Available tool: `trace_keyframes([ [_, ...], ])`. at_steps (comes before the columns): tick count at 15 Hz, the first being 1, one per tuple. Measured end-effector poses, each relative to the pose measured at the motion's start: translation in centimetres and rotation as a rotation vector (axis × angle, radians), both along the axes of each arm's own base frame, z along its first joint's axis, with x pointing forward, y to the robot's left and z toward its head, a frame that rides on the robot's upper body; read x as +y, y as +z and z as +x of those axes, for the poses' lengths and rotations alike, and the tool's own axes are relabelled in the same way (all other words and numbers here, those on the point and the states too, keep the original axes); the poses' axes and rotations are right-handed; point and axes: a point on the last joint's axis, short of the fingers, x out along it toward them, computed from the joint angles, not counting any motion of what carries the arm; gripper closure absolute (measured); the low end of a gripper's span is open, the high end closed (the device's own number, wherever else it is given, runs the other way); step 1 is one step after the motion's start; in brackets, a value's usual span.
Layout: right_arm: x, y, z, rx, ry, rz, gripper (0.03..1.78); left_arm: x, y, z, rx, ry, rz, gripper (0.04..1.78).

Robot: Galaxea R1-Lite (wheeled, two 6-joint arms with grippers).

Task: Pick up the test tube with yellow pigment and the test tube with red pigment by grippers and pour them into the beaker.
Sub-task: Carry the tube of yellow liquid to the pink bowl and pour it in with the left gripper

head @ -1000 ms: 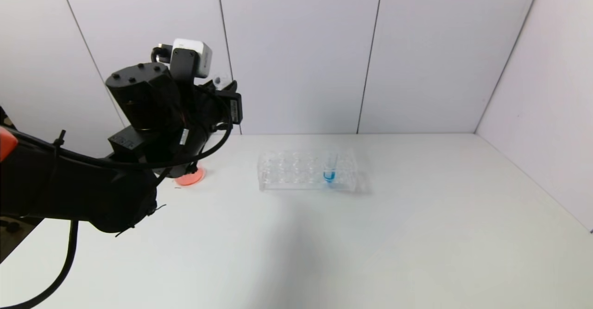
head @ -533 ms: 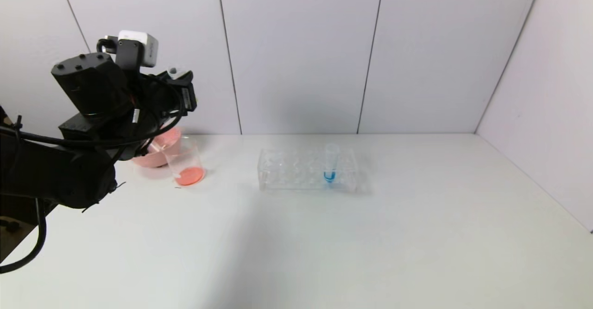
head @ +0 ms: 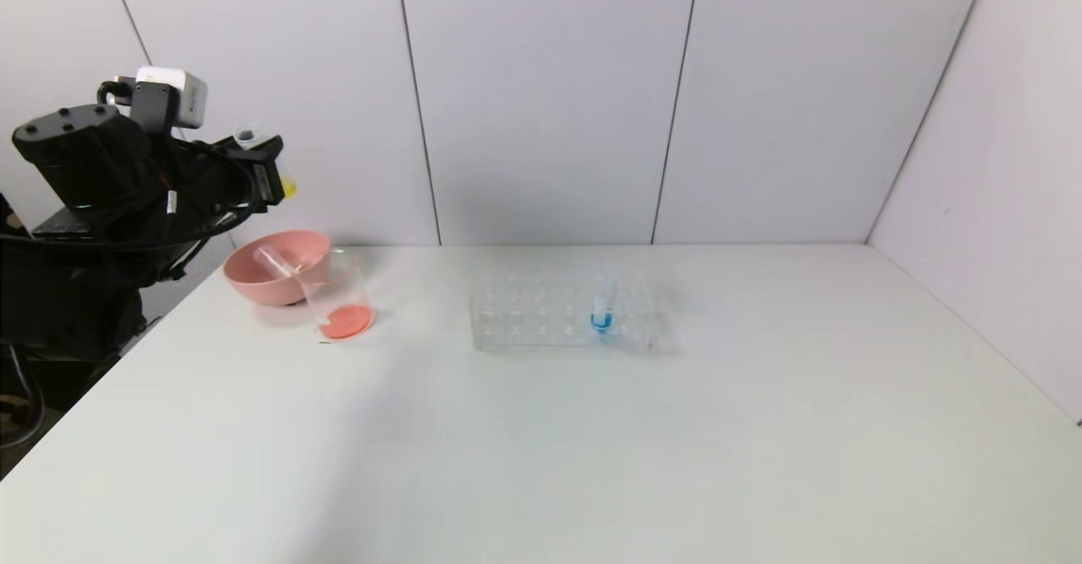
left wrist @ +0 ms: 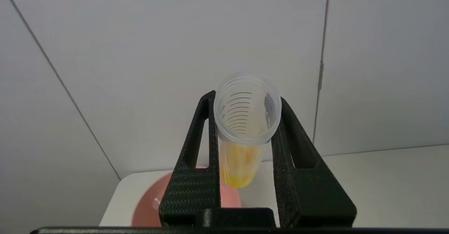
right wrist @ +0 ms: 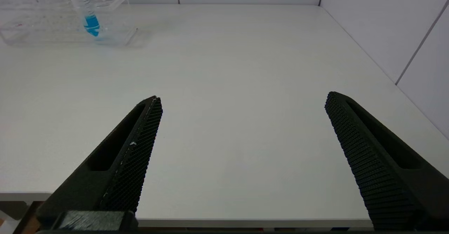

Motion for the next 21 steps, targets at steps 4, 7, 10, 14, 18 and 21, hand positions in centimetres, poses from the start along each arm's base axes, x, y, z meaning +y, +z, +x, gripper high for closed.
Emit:
trace_keyframes([
  [4,0.0,0.0,0.0,0.0,0.0,0.0,0.11,3.6,-0.5,0.2,0.013,0.009,0.02,1.38],
  [7,0.0,0.0,0.0,0.0,0.0,0.0,0.11,5.4,-1.0,0.2,0.024,-0.018,0.031,1.38],
  [10,0.0,0.0,0.0,0.0,0.0,0.0,0.11,6.3,-2.0,-0.1,0.061,-0.099,0.033,1.38],
  [14,0.0,0.0,0.0,0.0,0.0,0.0,0.11,7.1,-2.8,-0.2,0.087,-0.107,0.037,1.38],
  [18,0.0,0.0,0.0,0.0,0.0,0.0,0.11,7.6,-2.9,0.3,0.094,-0.153,0.046,1.38],
  [21,0.0,0.0,0.0,0.0,0.0,0.0,0.11,8.3,-2.9,1.1,0.105,-0.203,0.064,1.38],
])
